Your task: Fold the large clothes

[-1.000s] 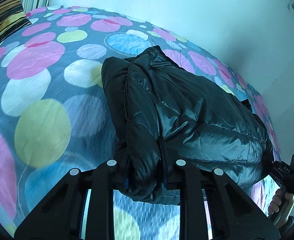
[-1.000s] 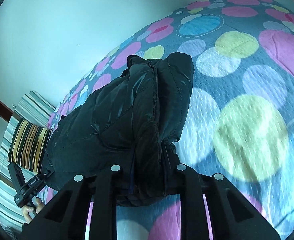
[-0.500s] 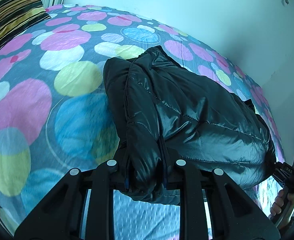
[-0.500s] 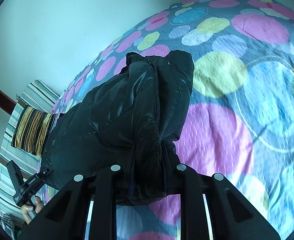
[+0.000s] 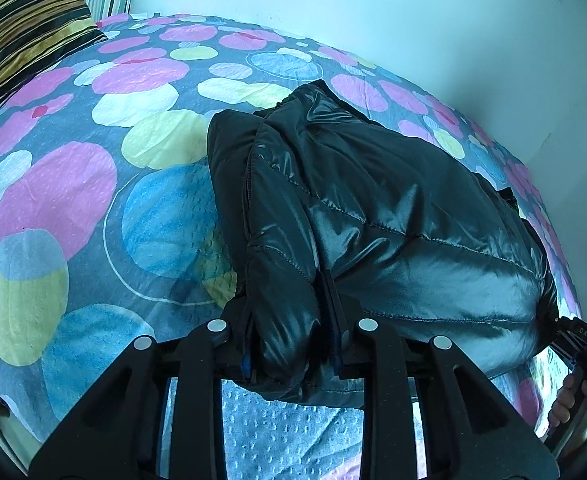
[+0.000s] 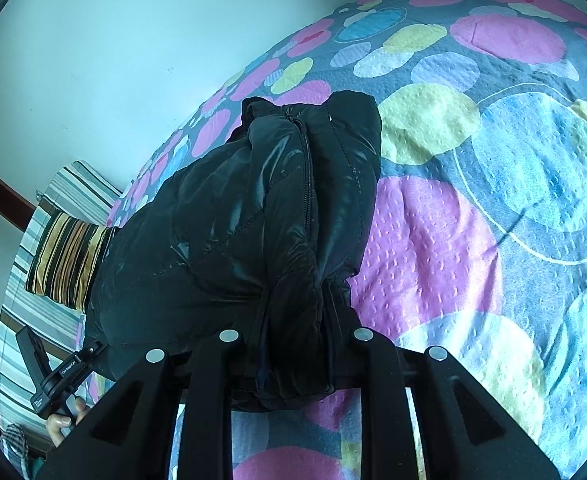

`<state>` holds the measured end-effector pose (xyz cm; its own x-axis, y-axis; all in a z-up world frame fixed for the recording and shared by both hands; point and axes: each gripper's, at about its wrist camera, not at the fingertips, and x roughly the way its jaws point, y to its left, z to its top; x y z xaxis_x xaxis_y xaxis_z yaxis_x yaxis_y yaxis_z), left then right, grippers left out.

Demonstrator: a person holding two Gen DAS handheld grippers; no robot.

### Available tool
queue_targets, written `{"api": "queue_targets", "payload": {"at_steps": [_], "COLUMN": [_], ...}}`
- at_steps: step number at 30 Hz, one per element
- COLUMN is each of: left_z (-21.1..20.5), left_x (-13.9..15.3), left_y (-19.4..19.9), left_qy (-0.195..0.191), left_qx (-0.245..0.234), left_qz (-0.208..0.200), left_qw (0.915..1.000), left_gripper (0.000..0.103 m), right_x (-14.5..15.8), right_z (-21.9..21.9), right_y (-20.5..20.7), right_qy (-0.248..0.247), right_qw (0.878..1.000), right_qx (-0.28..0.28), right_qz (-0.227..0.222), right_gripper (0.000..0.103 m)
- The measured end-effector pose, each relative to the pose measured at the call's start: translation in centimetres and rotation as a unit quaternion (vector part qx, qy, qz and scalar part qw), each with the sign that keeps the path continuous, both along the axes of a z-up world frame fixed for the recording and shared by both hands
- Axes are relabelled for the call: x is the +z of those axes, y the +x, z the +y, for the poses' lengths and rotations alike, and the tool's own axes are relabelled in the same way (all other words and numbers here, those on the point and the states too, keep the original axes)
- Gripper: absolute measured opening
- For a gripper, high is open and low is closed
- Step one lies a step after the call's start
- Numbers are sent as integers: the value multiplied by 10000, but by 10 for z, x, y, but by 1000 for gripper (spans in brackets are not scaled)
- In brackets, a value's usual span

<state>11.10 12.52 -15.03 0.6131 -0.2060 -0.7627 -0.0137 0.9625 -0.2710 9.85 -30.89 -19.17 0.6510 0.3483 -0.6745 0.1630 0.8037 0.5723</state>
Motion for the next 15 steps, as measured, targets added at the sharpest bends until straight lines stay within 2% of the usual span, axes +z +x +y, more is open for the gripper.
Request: {"api": "queue_targets", "payload": {"at_steps": [5, 7, 9, 11, 13, 15], "left_z": [-1, -1, -1, 1, 7, 15], "left_x": [0, 0, 1, 5, 7, 9], "left_y": [0, -1, -2, -3, -4, -3], "left_qy": [43, 93, 184, 291, 259, 172], "left_qx": [-10, 7, 42, 161, 220, 261], "left_qz": [-10, -15, -29, -52, -51, -25], "left_qw": [10000, 10000, 9998, 9994, 9994, 9995], "left_gripper": [28, 31, 39, 55, 63, 71], "right_x": [1, 1, 1, 1, 4, 9], "right_z": [0, -1, -3, -6, -9, -13], "right_y": [-5, -5, -7, -10, -13, -17], "right_qy": [-39, -29, -2, 3, -27, -112], "right_qw": [10000, 10000, 9999, 9998, 9996, 9993], "right_qx": [-7, -44, -117, -199, -244, -321], "right_qz": [4, 11, 42, 90, 131, 180], "right_gripper": [24, 30, 37, 44, 51, 52]}}
